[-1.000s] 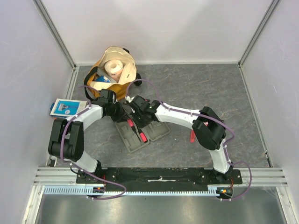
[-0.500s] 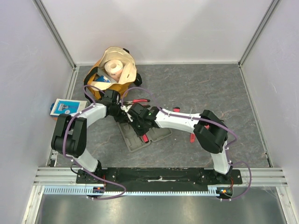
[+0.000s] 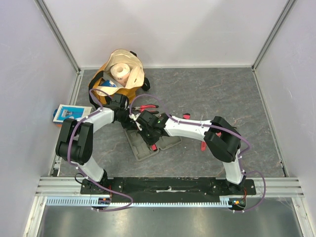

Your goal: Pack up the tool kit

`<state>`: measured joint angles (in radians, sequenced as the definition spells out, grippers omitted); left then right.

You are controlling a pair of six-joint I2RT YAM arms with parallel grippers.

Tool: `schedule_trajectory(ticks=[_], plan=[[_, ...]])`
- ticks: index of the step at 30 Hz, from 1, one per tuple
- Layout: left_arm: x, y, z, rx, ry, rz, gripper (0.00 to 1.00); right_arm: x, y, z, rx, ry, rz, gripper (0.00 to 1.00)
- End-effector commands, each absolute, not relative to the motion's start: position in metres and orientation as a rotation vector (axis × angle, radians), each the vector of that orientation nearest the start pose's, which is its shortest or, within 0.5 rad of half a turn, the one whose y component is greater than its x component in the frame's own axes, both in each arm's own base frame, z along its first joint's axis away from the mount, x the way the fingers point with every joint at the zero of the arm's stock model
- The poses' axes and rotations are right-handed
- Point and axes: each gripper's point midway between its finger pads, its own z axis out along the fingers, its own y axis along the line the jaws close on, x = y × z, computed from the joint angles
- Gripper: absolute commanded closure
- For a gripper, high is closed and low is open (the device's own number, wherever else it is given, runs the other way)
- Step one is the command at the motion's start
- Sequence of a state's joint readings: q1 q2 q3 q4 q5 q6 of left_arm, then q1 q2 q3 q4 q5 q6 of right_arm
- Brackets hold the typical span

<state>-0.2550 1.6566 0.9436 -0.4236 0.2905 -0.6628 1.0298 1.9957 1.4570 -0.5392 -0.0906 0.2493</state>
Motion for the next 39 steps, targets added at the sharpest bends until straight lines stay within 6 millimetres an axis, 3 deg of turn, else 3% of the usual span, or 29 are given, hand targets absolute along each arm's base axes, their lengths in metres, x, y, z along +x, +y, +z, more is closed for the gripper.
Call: schedule_trajectory(ticks=[1, 24, 28, 34, 39], plan=[[0.311, -0.156, 0.036, -0.448, 2.771, -0.612, 0.68, 0.207, 0.4, 0.049, -1.104, 2.518, 0.534, 1.0], [0.306, -0.155, 0.025, -0.525, 2.814, -0.591, 0.69, 0.195, 0.365, 0.0, -1.093, 2.615, 0.399, 1.0], [0.312, -0.157, 0.037, -0.517, 2.79, -0.605, 0.69, 0.213, 0.38, 0.027, -1.016, 2.542, 0.411, 1.0], [0.338, -0.154, 0.083, -0.492, 2.693, -0.585, 0.61, 0.243, 0.407, 0.088, -0.894, 2.399, 0.453, 1.0], [0.358, -0.15, 0.131, -0.468, 2.559, -0.573, 0.46, 0.264, 0.399, 0.132, -0.732, 2.309, 0.402, 1.0]])
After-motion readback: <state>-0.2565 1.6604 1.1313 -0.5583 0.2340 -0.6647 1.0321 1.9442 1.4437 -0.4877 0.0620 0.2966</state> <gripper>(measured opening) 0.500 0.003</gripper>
